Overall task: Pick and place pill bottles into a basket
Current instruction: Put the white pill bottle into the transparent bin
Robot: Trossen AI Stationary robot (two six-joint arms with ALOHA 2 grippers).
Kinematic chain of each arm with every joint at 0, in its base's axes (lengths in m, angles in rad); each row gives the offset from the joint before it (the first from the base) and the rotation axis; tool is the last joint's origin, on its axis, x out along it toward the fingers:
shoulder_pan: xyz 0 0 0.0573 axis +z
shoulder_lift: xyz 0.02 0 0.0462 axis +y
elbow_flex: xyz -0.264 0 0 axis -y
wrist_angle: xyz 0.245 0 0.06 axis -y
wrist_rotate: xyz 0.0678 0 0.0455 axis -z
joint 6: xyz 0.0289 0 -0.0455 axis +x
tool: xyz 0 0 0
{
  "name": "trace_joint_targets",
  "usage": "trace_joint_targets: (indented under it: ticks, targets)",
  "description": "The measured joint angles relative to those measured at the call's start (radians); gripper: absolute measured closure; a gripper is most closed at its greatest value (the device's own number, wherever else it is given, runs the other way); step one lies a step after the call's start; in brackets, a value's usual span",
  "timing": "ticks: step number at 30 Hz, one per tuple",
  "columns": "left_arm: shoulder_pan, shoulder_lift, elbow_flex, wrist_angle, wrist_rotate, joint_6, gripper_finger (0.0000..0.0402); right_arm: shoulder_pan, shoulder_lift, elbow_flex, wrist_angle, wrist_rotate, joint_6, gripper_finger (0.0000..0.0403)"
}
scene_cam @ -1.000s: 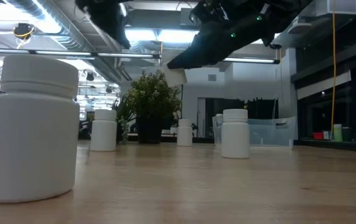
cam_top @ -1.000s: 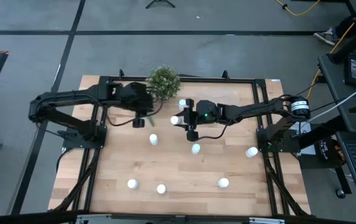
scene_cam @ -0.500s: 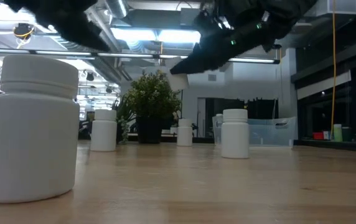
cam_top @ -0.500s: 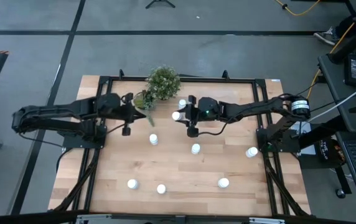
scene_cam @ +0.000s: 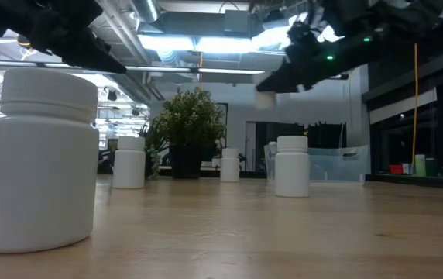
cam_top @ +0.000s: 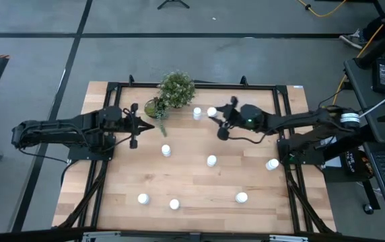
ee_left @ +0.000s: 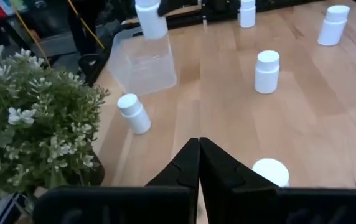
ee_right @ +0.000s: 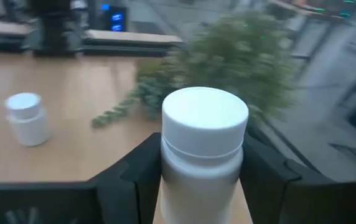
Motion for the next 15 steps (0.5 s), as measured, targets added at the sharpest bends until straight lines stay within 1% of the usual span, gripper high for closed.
trace_joint_targets:
  ticks: [5,7,10,15]
  targets:
    - [-0.001,0.004,0.0,0.024,-0.006,0.002,0.04,0.0,-0.126,-0.107,0.004,0.086,0.08,0.023]
    - [-0.001,0.004,0.0,0.031,-0.008,0.004,0.04,-0.005,-0.155,-0.136,0.0,0.088,0.103,0.023]
    - [0.0,0.004,-0.001,0.052,-0.015,0.004,0.0396,-0.019,-0.175,-0.159,-0.001,0.089,0.13,0.023]
    - [-0.001,0.004,0.0,0.073,-0.015,0.004,0.0395,-0.056,-0.159,-0.164,-0.009,0.089,0.13,0.023]
